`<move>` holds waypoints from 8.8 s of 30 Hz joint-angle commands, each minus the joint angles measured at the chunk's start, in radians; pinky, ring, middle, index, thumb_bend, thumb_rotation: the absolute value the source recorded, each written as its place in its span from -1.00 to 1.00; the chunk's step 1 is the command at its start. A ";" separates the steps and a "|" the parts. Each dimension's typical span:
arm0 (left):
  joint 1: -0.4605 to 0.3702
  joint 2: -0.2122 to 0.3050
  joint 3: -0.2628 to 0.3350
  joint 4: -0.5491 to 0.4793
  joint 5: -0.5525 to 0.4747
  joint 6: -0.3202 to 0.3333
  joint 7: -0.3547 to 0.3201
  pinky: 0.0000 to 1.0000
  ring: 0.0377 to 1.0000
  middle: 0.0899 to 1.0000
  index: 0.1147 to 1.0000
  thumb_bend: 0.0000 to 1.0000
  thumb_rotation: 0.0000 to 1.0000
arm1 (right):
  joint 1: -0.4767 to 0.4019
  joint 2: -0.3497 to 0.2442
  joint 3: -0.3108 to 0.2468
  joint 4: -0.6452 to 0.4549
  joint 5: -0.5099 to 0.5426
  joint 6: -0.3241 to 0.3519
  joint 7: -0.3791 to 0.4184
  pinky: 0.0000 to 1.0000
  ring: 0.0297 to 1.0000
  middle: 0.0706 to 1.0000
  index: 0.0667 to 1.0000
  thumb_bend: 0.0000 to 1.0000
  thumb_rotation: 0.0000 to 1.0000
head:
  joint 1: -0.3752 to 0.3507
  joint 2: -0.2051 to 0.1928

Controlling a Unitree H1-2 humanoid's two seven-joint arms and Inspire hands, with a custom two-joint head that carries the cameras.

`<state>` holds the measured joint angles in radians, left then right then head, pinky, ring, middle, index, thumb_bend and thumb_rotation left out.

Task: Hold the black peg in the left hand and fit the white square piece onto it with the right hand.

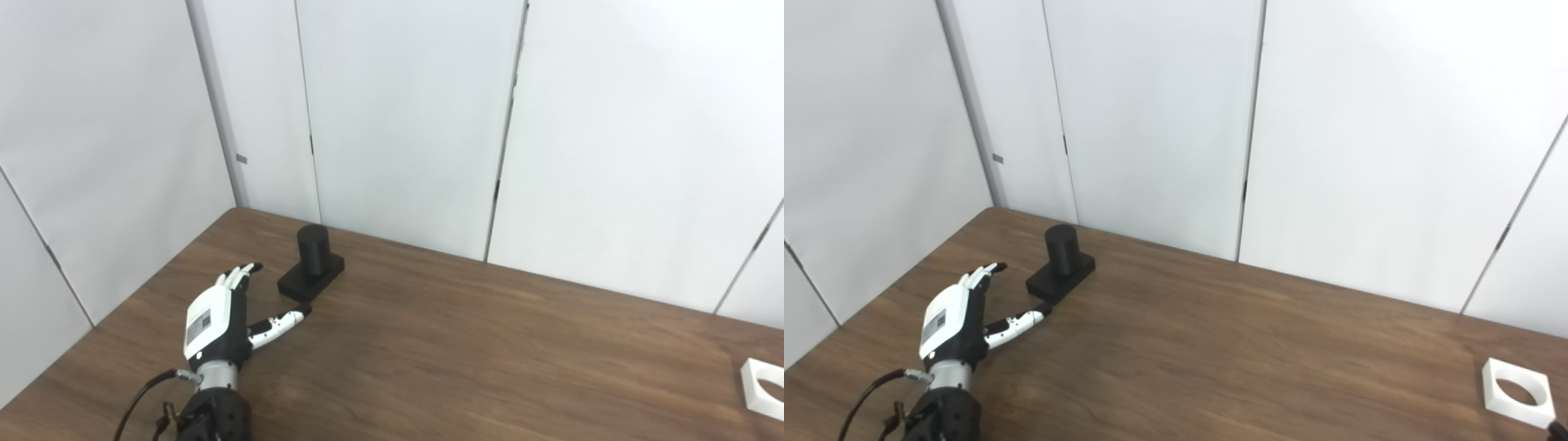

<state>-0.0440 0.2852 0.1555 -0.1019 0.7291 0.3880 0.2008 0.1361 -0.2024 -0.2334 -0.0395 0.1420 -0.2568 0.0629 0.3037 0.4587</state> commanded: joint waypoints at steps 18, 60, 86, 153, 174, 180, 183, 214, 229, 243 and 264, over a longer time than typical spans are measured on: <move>-0.186 0.102 -0.096 0.258 0.141 0.079 0.071 1.00 1.00 1.00 0.75 1.00 0.37 | 0.065 0.050 0.021 0.023 -0.005 0.016 -0.010 0.86 0.81 0.77 0.82 0.60 1.00 | -0.007 0.014; -0.327 0.066 -0.152 0.479 0.127 0.081 0.117 1.00 0.94 0.89 0.59 0.92 0.36 | 0.091 0.047 0.025 -0.016 -0.005 0.040 -0.003 0.83 0.86 0.81 0.89 0.69 0.96 | -0.024 0.034; -0.376 0.063 -0.153 0.565 0.066 0.053 0.194 1.00 0.84 0.66 0.13 0.56 0.01 | 0.088 0.028 0.038 -0.009 0.026 0.032 0.037 0.93 0.96 0.91 0.98 0.63 1.00 | -0.030 0.046; 0.134 0.004 -0.598 -0.078 -0.146 -0.384 -0.264 0.43 0.64 0.54 -0.15 0.02 -0.91 | 0.102 0.128 0.172 -0.272 -0.148 0.289 -0.151 1.00 0.91 0.83 0.99 0.13 1.00 | -0.454 0.337; 0.117 0.014 -0.647 -0.039 -0.105 -0.434 -0.340 0.52 0.72 0.56 -0.16 0.02 -0.90 | 0.111 0.117 0.200 -0.316 -0.152 0.322 -0.175 0.99 0.89 0.82 1.00 0.15 1.00 | -0.515 0.347; 0.108 0.025 -0.658 -0.027 0.059 -0.432 -0.308 0.67 0.65 0.51 -0.16 0.03 -0.90 | 0.105 0.104 0.183 -0.376 -0.150 0.348 -0.176 1.00 0.92 0.82 0.98 0.14 1.00 | -0.528 0.335; 0.110 0.022 -0.661 -0.023 0.143 -0.423 -0.287 0.71 0.62 0.47 -0.16 0.03 -0.90 | 0.105 0.100 0.169 -0.387 -0.126 0.351 -0.170 0.97 0.92 0.82 0.98 0.13 1.00 | -0.532 0.325; 0.159 0.012 -0.631 -0.125 0.253 -0.396 -0.332 0.60 0.57 0.42 -0.16 0.04 -0.90 | -0.253 -0.418 0.172 -0.487 -0.552 0.725 0.174 0.95 1.00 1.00 0.96 0.86 -0.35 | -0.669 0.192; 0.181 0.006 -0.635 -0.111 0.272 -0.406 -0.306 0.64 0.59 0.43 -0.16 0.04 -0.90 | -0.576 -0.527 0.314 -0.150 -0.804 0.723 0.416 1.00 1.00 1.00 0.84 0.97 -0.54 | -0.677 0.126; 0.190 0.006 -0.641 -0.113 0.274 -0.410 -0.288 0.64 0.59 0.43 -0.16 0.04 -0.90 | -0.801 -0.573 0.516 0.151 -0.910 0.685 0.507 1.00 1.00 1.00 0.76 0.97 -0.56 | -0.658 0.120; 0.202 -0.006 -0.648 -0.142 0.292 -0.392 -0.300 0.64 0.59 0.43 -0.16 0.04 -0.90 | -0.862 -0.512 0.621 0.312 -0.968 0.670 0.527 1.00 1.00 1.00 0.79 0.96 -0.46 | -0.641 0.123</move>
<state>0.1255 0.2611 -0.4754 -0.2609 0.9757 -0.0168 -0.0408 -0.6589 -0.6996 0.3973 0.2833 -0.8091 0.4214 0.5977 -0.3360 0.5814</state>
